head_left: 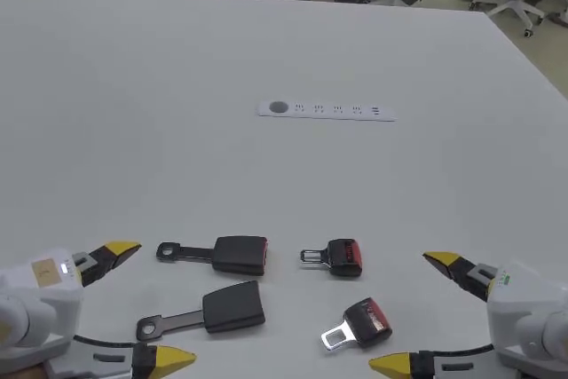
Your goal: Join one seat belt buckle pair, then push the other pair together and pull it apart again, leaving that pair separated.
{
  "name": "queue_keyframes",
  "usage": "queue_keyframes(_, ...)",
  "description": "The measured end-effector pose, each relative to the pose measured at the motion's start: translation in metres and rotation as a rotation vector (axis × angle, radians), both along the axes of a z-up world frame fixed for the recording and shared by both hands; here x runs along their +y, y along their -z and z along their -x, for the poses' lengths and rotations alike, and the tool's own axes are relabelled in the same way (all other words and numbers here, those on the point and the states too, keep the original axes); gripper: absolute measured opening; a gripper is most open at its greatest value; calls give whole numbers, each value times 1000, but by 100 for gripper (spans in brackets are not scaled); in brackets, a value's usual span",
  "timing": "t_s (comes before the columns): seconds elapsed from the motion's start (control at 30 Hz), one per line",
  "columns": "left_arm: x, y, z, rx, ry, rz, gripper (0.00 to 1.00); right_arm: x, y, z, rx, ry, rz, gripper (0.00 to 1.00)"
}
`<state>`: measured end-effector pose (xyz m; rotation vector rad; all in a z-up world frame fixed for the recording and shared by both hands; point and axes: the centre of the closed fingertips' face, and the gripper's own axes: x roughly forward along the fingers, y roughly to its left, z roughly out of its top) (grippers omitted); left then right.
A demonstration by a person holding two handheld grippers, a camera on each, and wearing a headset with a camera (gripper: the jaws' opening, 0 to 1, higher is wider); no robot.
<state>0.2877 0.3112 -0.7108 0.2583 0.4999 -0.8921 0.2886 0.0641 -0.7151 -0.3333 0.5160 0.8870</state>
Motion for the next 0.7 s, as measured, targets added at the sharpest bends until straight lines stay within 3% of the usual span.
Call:
queue_keyframes(0.33,10,6,-5,-2,-4,3,99,-1,0,-1,0,-1,1,98)
queue_keyframes(0.7,9,6,-3,-2,-4,2,99,0,0,0,0,-2,1,99)
